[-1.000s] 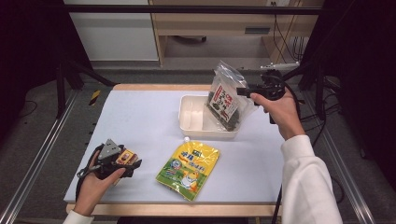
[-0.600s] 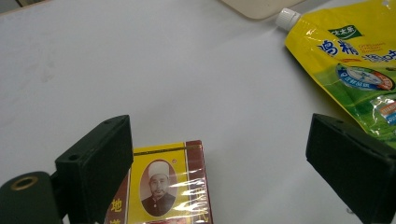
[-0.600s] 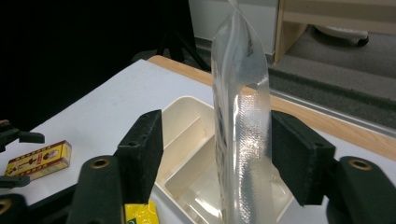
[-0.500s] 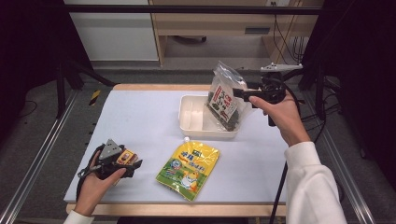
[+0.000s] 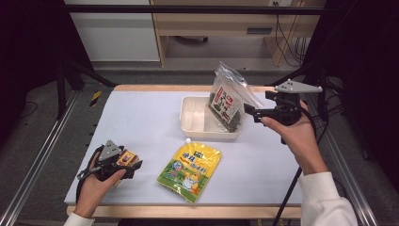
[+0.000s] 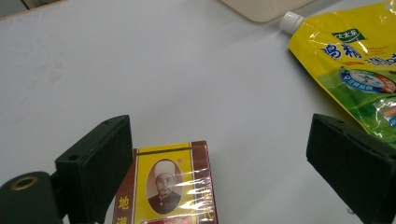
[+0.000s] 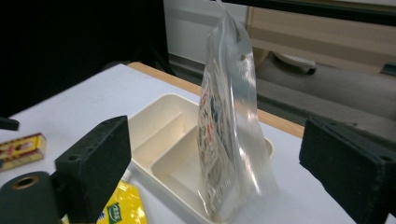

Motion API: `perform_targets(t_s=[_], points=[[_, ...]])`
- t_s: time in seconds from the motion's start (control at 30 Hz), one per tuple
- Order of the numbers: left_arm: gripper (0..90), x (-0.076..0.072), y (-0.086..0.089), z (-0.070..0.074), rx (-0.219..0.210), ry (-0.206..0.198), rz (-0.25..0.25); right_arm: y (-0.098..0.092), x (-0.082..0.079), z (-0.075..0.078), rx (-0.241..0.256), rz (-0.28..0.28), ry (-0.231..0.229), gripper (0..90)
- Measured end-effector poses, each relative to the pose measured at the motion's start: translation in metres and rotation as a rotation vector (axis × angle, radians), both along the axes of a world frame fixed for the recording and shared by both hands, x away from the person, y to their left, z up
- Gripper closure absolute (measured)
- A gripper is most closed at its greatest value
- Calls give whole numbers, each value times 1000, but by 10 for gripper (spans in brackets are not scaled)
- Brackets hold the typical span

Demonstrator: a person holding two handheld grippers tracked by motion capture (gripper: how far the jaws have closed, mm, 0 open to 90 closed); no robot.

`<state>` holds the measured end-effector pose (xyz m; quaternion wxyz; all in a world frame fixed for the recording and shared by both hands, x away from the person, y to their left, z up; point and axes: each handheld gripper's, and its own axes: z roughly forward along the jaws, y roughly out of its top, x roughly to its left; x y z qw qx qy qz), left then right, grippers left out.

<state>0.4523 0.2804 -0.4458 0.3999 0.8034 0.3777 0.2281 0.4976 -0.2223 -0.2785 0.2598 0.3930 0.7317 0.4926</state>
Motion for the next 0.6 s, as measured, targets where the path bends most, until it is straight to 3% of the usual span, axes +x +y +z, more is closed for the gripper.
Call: perform_targets(t_s=[0.13,0.33,0.47,0.6], points=[[66,-1,-2,0,4,-3,-6,-2,-19,-14,18,-22,-19,67],[59,-3,-7,0,4,-10,-13,5,-45,-55,-21,-55,-43,93],[59,-5,-9,3,-2,-39,10,20,-55,-83,-41,-66,-31,175],[59,-9,-12,7,-16,-64,19,42,-54,-110,-39,-38,23,243]])
